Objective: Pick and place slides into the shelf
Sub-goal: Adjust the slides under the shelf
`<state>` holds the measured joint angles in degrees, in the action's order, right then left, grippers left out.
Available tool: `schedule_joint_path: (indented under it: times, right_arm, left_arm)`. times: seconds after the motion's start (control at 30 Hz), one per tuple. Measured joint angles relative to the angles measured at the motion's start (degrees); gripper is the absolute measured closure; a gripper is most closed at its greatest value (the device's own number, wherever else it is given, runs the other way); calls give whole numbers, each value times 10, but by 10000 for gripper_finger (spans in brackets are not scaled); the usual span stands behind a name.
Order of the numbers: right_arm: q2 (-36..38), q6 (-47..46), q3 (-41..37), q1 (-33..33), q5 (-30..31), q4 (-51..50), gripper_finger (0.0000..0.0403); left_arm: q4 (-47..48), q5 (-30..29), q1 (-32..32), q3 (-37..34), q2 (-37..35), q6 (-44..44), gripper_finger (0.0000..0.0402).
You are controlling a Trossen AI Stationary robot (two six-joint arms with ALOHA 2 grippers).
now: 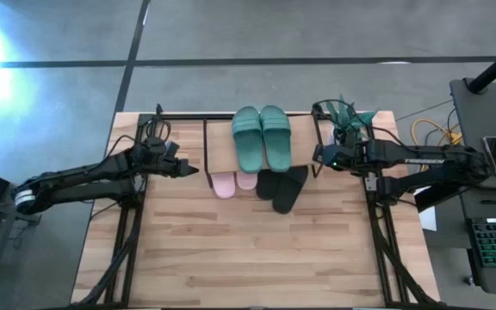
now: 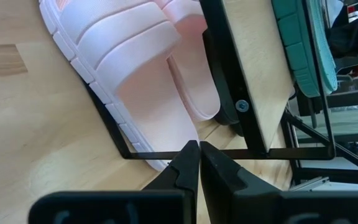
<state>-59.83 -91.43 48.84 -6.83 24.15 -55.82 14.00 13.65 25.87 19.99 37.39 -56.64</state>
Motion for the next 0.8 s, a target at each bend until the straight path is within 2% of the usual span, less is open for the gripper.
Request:
schedule_joint_path:
  times: [0.5,0.7,0.8]
  right_arm:
    - [1,-4,0,74,-23,2,390]
    - [9,-16,0,90,-7,-46,390]
    - [13,-23,20,93,-4,-101,390]
  left_arm:
    - [0,0,0,0,1,0,402]
    - [0,0,-1,0,1,-1,402]
    - [0,0,-1,0,1,-4,402]
